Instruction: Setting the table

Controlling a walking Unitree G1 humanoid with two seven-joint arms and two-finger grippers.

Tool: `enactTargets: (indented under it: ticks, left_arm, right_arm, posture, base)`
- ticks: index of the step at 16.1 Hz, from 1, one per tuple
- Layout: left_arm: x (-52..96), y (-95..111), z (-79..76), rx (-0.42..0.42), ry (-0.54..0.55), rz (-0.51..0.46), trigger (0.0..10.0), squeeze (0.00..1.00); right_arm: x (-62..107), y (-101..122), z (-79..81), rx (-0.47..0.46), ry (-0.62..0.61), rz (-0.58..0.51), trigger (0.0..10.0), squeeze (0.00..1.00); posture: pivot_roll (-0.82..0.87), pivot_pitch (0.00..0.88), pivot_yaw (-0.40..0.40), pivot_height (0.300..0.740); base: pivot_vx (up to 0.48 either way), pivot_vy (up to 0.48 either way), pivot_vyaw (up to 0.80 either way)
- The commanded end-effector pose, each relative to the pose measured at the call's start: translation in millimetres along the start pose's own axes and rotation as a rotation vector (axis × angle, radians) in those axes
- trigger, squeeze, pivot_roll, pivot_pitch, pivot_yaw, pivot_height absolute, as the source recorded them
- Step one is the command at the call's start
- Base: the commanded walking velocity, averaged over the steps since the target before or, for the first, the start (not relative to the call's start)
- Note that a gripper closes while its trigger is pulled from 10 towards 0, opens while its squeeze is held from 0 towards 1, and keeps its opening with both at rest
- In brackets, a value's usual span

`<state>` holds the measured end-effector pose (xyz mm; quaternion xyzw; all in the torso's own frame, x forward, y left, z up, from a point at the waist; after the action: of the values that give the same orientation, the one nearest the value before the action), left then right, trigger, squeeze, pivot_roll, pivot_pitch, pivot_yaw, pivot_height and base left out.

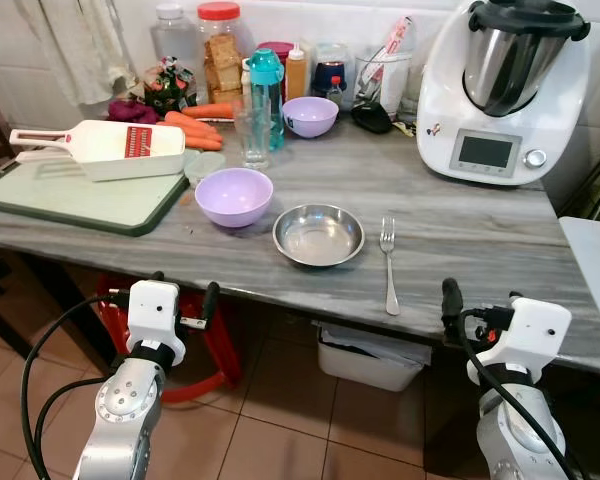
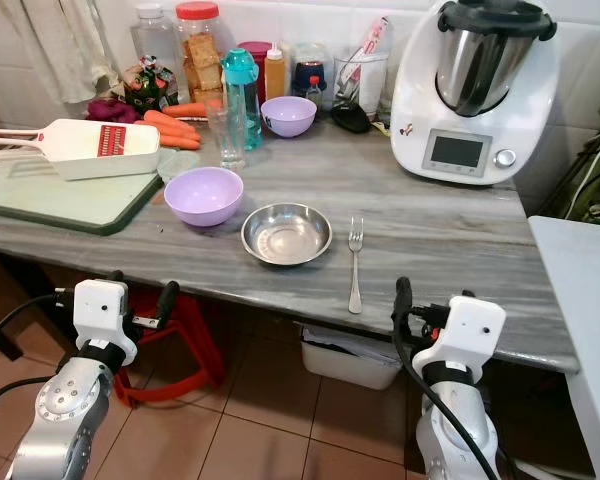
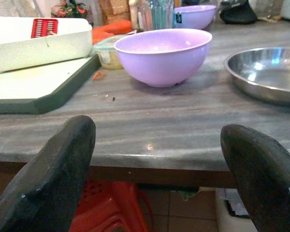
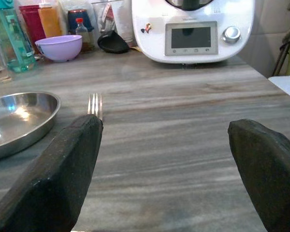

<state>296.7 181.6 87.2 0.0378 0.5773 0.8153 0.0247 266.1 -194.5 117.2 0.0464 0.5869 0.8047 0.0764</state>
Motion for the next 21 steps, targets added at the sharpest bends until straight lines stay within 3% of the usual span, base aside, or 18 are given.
enactTargets:
  ticks: [1,6,21]
  left_arm:
    - [-4.1,2,1.5,-0.014,0.011,0.008,10.0,0.0]
    - [-6.6,3,-2.9,-0.023,0.01,0.013,10.0,0.0]
    - [-11.3,0,-6.6,-0.033,0.007,0.032,10.0,0.0]
  right_arm:
    - [-2.6,5,2.9,-0.009,0.0,-0.011,10.0,0.0]
    - [-0.8,1,2.3,-0.037,-0.022,0.018,10.0,0.0]
    - [-7.9,-8,5.8,-0.034,-0.016,0.044,10.0,0.0]
  posture:
    - [0.03,0.0,0.003,0.74]
    - [0.03,0.0,0.004,0.74]
    - [0.03,0.0,-0.001,0.74]
  base:
    - [0.0,0.0,-0.8]
    - [0.0,0.0,-0.69]
    - [-0.238,0.0,0.0]
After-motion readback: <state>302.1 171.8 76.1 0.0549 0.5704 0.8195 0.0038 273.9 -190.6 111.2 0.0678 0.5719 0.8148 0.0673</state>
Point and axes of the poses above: a point about 5 cm out from each wrist's last joint towards the gripper, its own x axis pointing back from the gripper into the wrist, its own y axis along the axis of the wrist's last joint, z = x × y, the point moved 3 cm from there along -x, pointing out of the wrist towards the gripper, and after that the axes turned 13 degrees about -x, right-handed, at the moved point
